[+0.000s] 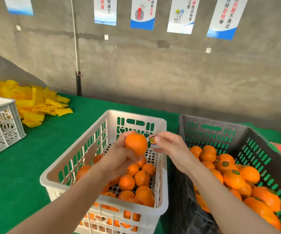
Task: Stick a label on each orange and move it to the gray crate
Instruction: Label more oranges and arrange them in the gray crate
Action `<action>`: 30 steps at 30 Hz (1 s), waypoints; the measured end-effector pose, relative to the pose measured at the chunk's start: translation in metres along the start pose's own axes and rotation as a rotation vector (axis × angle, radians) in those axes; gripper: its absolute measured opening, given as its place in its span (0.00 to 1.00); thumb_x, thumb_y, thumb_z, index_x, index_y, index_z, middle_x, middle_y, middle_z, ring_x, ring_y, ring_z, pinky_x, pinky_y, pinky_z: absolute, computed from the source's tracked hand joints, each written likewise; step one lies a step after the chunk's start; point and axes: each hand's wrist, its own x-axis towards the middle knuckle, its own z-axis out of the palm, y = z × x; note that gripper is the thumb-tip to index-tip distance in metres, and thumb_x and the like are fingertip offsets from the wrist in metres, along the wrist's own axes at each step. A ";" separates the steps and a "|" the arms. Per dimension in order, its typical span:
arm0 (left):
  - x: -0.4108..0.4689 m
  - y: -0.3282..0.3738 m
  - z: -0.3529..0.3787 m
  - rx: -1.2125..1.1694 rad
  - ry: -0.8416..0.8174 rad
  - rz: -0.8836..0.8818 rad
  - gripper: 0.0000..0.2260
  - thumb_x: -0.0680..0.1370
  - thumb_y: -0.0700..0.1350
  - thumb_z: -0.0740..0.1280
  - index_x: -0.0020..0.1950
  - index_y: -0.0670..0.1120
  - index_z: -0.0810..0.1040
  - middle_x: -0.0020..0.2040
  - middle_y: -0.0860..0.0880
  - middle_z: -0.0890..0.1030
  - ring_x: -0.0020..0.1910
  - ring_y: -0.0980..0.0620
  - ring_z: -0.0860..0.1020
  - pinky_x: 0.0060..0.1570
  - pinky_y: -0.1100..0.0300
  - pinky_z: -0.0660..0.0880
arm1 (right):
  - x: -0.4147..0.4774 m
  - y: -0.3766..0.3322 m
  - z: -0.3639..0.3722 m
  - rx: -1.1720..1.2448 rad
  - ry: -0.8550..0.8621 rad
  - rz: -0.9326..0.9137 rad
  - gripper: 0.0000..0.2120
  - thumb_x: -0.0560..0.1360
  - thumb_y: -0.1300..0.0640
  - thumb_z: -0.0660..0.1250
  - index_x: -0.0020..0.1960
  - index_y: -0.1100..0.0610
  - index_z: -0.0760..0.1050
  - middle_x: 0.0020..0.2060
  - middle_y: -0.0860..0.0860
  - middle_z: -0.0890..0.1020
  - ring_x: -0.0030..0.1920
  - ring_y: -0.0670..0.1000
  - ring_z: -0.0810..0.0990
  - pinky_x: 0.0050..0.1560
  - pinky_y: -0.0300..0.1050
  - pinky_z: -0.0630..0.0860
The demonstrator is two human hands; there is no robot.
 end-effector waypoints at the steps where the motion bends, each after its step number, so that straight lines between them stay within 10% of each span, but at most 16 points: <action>1: -0.007 0.002 0.005 -0.076 -0.004 -0.002 0.33 0.62 0.26 0.63 0.62 0.53 0.72 0.61 0.42 0.72 0.57 0.40 0.75 0.45 0.48 0.79 | -0.006 -0.006 -0.001 0.004 -0.055 -0.021 0.05 0.78 0.58 0.64 0.51 0.55 0.78 0.55 0.52 0.79 0.57 0.49 0.78 0.59 0.48 0.77; 7: -0.042 0.003 0.033 -0.244 -0.033 -0.064 0.27 0.69 0.50 0.73 0.67 0.47 0.72 0.61 0.40 0.77 0.51 0.45 0.80 0.45 0.51 0.79 | -0.046 -0.038 -0.009 -0.374 -0.206 -0.203 0.07 0.77 0.57 0.65 0.41 0.49 0.75 0.53 0.48 0.77 0.54 0.37 0.74 0.50 0.23 0.68; 25: -0.079 -0.013 0.103 -0.132 -0.003 -0.131 0.23 0.75 0.50 0.65 0.69 0.47 0.69 0.66 0.38 0.74 0.55 0.43 0.77 0.50 0.48 0.75 | -0.117 -0.055 -0.037 -0.850 -0.048 -0.421 0.07 0.77 0.52 0.65 0.43 0.52 0.70 0.43 0.47 0.71 0.43 0.49 0.73 0.44 0.48 0.73; 30: -0.073 -0.020 0.119 -0.102 0.010 -0.103 0.23 0.74 0.51 0.65 0.68 0.48 0.71 0.64 0.39 0.76 0.54 0.44 0.79 0.47 0.49 0.76 | -0.129 -0.041 -0.049 -0.600 0.070 -0.306 0.28 0.74 0.50 0.69 0.69 0.49 0.60 0.58 0.49 0.75 0.48 0.48 0.78 0.49 0.46 0.77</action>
